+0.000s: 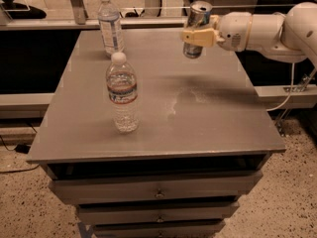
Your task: Pick redbull can
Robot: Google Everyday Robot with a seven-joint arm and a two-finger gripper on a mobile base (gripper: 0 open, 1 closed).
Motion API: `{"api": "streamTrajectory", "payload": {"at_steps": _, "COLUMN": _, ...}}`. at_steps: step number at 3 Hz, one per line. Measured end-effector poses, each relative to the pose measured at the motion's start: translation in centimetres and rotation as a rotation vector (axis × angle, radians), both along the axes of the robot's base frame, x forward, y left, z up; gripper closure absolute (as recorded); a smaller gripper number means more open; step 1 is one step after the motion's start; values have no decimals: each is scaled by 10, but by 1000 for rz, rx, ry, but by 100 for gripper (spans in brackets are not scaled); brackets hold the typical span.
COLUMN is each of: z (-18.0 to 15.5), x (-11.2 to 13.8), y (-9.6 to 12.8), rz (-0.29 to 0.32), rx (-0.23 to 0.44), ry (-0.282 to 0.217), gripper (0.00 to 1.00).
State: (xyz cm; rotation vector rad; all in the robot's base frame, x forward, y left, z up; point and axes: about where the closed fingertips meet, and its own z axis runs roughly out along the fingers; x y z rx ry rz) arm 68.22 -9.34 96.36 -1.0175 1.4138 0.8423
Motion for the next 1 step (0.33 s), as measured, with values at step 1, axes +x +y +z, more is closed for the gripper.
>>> {"api": "streamTrajectory", "payload": {"at_steps": 1, "z": 7, "x": 0, "y": -1, "rz": 2, "rx": 6, "ry": -11, "gripper": 100}}
